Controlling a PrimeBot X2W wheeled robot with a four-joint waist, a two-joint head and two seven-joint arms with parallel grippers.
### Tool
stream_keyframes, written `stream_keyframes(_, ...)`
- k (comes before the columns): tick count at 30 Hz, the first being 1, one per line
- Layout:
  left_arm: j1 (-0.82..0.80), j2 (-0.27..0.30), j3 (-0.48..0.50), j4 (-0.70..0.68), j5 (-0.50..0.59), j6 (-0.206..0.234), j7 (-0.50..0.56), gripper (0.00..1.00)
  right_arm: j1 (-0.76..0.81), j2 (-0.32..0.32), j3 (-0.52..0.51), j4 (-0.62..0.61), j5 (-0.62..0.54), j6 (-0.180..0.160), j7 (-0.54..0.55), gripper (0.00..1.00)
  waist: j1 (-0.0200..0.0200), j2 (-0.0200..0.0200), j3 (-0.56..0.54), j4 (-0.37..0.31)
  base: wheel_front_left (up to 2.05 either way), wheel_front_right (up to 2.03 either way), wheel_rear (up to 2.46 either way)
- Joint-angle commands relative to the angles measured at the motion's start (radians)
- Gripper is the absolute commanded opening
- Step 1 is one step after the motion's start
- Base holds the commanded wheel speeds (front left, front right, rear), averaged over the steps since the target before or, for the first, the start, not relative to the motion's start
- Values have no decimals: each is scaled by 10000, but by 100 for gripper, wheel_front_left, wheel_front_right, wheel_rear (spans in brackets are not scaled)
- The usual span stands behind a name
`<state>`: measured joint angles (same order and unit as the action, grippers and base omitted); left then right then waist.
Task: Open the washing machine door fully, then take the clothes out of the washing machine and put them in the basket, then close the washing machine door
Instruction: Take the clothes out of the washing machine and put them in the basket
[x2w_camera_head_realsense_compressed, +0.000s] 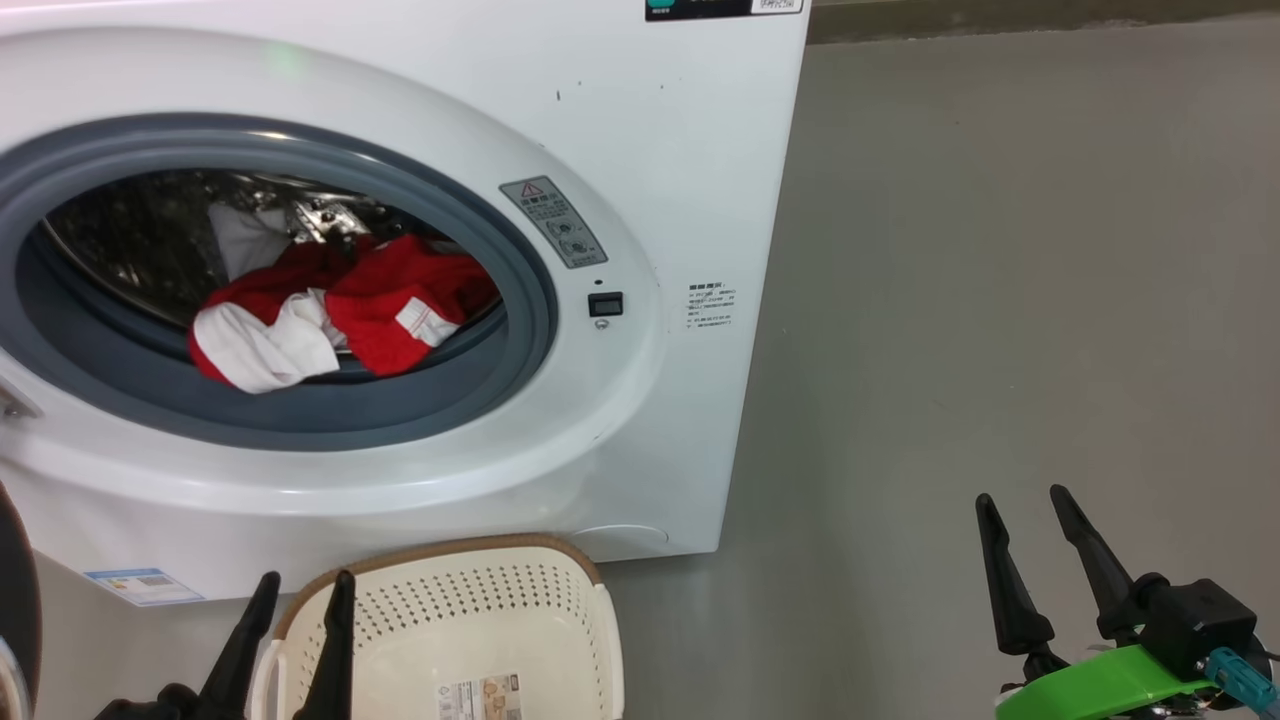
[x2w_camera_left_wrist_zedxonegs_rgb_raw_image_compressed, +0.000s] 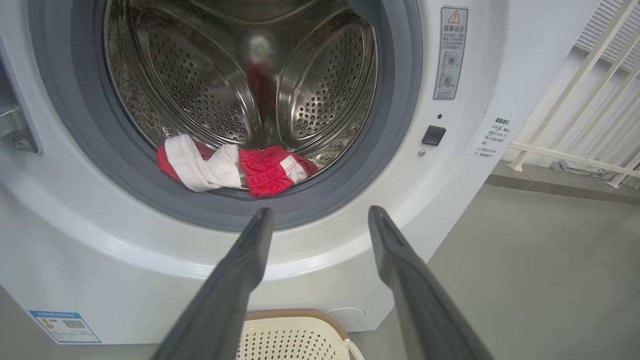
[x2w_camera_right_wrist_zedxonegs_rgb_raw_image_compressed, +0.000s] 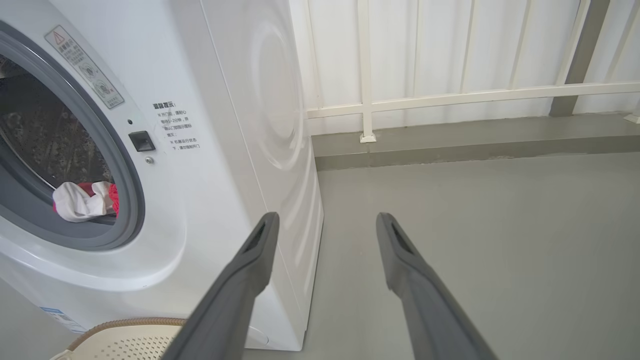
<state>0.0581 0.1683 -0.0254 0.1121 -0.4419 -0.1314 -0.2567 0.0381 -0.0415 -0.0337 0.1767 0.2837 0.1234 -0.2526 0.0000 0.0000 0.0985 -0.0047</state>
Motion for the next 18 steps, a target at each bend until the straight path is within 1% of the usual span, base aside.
stream_keyframes(1, -467, 184, 342, -98, 83, 8, -51, 100, -350, -87, 258, -230, 8, 73, -92, 100, 0, 0, 71, -25, 0, 0, 0)
stream_keyframes(5, -904, 274, 348, 338, 257, 8, -51, 100, -460, -87, 276, -251, 39, 73, -92, 100, 0, 0, 326, -77, 0, 0, 0)
stream_keyframes(10, -2005, 423, 456, 1262, 482, 8, -51, 100, -653, -87, 391, -300, 139, 73, -92, 100, 0, 0, 812, -245, 0, 0, 0)
stream_keyframes(18, -4329, 1190, -79, 2856, 701, 8, -51, 100, -1232, -87, 560, -473, 329, 73, -92, 100, 0, 0, 2048, -677, 0, 0, 0)
